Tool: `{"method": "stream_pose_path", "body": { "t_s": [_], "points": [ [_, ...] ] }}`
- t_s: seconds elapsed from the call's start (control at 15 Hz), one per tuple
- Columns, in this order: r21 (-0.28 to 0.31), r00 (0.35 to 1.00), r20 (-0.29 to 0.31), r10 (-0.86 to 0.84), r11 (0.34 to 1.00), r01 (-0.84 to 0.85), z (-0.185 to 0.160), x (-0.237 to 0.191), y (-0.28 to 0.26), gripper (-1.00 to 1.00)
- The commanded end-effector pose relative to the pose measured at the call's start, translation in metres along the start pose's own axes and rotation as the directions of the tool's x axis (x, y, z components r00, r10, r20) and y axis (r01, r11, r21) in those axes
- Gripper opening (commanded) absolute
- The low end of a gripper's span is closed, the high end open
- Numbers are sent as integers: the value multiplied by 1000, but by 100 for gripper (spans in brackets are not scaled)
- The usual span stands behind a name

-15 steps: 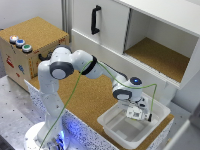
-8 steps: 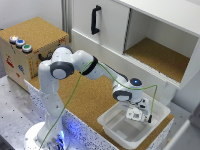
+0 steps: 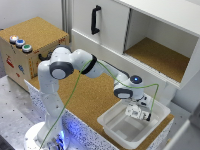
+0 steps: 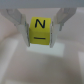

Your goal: Place the grasped yellow block inside the right cabinet

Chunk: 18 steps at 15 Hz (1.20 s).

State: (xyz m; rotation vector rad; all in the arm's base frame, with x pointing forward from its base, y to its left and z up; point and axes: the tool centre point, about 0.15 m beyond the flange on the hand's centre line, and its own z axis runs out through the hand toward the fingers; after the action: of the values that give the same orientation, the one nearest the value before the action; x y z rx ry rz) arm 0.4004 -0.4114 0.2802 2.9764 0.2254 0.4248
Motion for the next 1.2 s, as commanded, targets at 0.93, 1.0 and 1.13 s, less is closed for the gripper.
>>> {"method": "stream_pose_path", "body": {
  "t_s": [0.93, 1.0, 1.13],
  "points": [
    [40, 919, -207, 336, 941, -335, -164, 206, -96, -100],
    [20, 916, -215, 339, 939, -343, -167, 216, -100, -100],
    [2, 917, -222, 331, 941, -340, -171, 239, -105, -100]
  ]
}}
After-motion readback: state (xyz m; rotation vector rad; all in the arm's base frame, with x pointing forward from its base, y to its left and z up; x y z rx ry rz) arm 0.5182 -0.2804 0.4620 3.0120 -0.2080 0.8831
